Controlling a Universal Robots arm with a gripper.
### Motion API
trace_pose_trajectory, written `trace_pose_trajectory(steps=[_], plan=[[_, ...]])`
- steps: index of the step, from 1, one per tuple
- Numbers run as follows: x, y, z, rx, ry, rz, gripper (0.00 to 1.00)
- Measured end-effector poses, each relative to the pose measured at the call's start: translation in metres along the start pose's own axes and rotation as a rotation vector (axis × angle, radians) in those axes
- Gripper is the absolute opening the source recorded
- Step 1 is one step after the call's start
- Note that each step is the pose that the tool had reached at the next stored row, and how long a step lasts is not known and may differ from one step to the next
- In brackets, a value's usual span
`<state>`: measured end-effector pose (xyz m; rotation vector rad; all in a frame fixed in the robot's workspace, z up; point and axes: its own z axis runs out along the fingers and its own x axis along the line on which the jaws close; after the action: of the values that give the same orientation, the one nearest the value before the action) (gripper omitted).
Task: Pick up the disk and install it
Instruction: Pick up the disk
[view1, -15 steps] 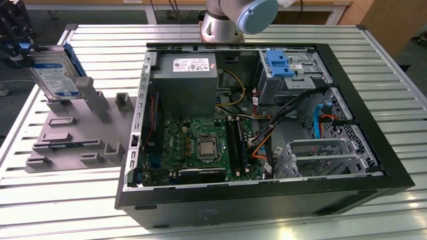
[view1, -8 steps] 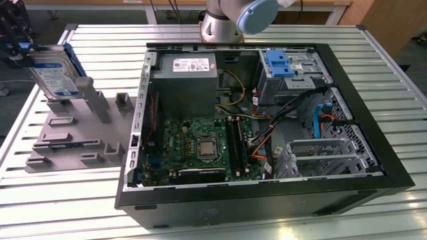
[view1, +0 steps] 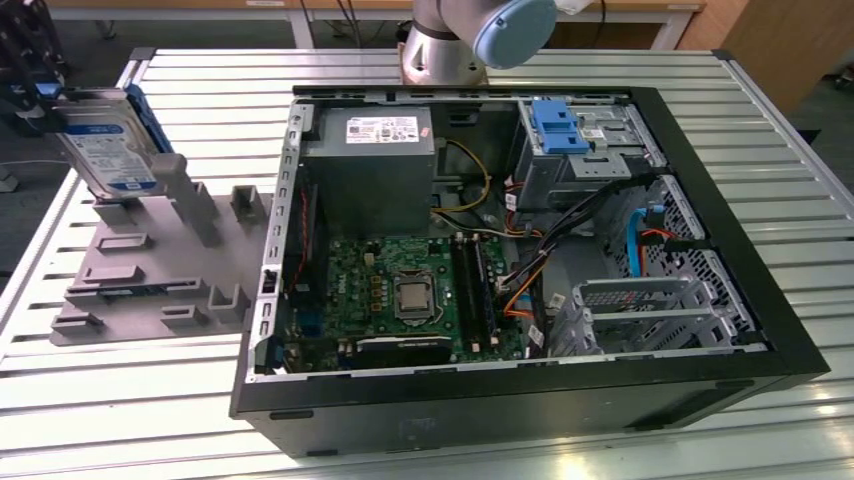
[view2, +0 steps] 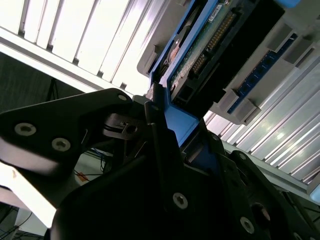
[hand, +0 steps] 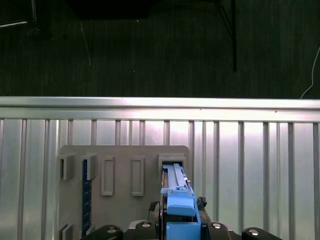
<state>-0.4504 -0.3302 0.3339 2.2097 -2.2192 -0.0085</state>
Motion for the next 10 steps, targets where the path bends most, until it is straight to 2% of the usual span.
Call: trace_pose_trajectory(steps=[10], plan=[[0.0, 0.0, -0.0033, 0.0, 0.0, 0.0, 0.36]])
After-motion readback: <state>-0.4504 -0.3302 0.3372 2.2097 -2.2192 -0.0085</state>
